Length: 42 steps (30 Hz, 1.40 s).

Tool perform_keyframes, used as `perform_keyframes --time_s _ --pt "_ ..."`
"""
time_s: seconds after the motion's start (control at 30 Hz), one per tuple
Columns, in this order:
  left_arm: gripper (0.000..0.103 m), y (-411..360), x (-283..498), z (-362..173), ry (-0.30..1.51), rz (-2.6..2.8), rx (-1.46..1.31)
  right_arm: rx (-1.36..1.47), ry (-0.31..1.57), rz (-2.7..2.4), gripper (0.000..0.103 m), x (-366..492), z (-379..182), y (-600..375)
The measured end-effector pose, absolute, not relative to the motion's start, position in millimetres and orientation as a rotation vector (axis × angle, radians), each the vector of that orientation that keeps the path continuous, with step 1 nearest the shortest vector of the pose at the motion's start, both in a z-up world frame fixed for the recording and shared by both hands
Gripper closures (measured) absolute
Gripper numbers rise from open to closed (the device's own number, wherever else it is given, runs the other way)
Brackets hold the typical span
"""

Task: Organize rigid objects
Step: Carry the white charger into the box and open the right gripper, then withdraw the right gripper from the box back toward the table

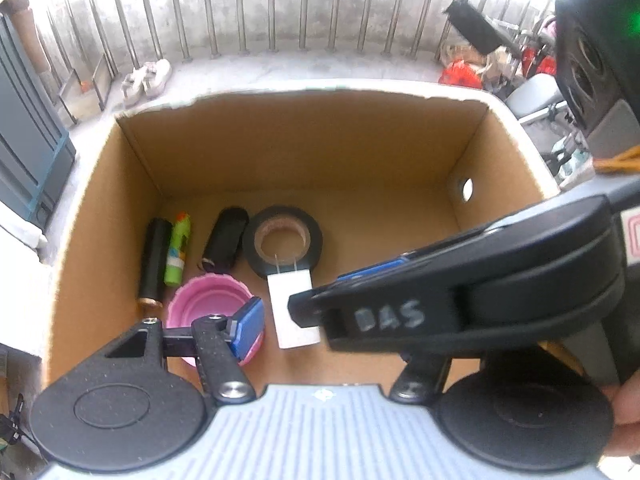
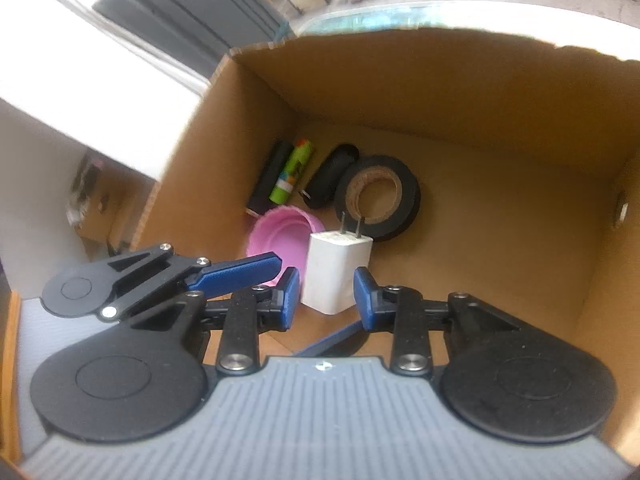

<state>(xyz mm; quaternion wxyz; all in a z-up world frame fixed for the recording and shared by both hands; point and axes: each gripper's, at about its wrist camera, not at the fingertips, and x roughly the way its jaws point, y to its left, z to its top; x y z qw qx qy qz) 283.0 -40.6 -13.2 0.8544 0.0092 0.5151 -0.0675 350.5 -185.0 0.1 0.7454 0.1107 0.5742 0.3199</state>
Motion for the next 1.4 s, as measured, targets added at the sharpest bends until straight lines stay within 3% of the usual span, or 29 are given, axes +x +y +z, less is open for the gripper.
perform_keyframes --time_s 0.37,0.5,0.7,0.97,1.1,1.23,1.4 --pt "0.032 -27 202 51 0.891 -0.215 -0.039 0.337 1.104 0.689 0.069 296 64 -230" --pt "0.032 -4 169 60 0.844 -0.223 -0.086 0.298 1.106 0.661 0.062 295 70 -224" --pt "0.029 41 121 65 0.780 -0.144 -0.136 0.234 1.174 0.612 0.054 317 49 -182" --pt "0.026 101 79 57 0.760 -0.014 -0.158 0.127 1.302 0.481 0.054 370 -1 -126" --pt "0.026 116 74 53 0.761 0.000 -0.175 0.087 1.365 0.438 0.056 384 -23 -113" --pt "0.026 122 75 52 0.758 -0.004 -0.190 0.029 1.342 0.432 0.077 380 -21 -107" --pt "0.026 122 74 48 0.755 -0.023 -0.204 -0.025 1.287 0.460 0.077 361 -10 -111"
